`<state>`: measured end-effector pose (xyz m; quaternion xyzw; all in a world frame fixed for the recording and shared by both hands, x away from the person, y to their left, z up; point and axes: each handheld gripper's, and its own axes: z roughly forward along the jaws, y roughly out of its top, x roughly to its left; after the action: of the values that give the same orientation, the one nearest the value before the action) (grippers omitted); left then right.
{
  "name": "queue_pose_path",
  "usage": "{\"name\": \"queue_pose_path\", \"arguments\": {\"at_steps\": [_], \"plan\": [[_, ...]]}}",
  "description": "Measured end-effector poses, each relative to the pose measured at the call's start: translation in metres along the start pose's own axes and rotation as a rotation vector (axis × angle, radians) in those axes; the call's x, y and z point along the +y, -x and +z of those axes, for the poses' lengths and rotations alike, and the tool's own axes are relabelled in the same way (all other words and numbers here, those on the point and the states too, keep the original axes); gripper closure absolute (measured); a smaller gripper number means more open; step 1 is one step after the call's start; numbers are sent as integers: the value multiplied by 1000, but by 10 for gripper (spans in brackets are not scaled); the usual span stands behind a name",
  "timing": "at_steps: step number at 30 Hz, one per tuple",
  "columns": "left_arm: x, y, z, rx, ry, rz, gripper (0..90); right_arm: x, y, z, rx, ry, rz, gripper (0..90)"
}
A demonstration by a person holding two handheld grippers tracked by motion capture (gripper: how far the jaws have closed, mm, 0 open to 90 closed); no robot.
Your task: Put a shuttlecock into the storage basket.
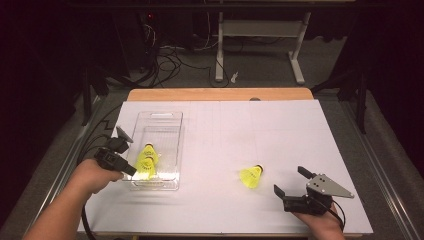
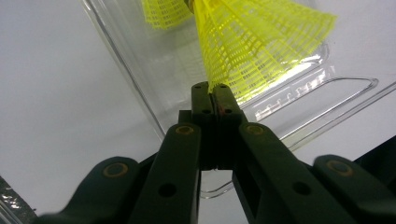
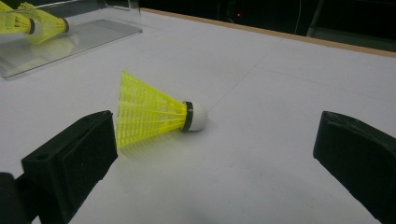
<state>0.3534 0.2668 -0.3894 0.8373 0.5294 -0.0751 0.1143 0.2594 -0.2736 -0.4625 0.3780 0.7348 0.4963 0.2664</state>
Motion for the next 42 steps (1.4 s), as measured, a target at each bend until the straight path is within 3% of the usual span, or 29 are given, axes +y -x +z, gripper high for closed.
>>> {"name": "queue_pose_path", "arguments": {"at_steps": [11, 30, 36, 38, 40, 42], "plan": [[2, 4, 6, 29, -16, 14, 899, 0, 0, 0, -1, 2, 1, 2], [3, 3, 5, 12, -12, 17, 893, -1, 0, 1, 4, -4, 3, 2], [5, 5, -1, -17, -8, 21, 738, -1, -1, 2, 6, -8, 4, 2], [6, 6, -4, -15, -9, 32, 705, -1, -1, 2, 5, -8, 5, 2], [8, 6, -5, -22, 10, 79, 677, -1, -1, 2, 5, -6, 3, 2], [9, 9, -9, -9, 2, 69, 654, -1, -1, 1, 5, -6, 3, 2]]}}
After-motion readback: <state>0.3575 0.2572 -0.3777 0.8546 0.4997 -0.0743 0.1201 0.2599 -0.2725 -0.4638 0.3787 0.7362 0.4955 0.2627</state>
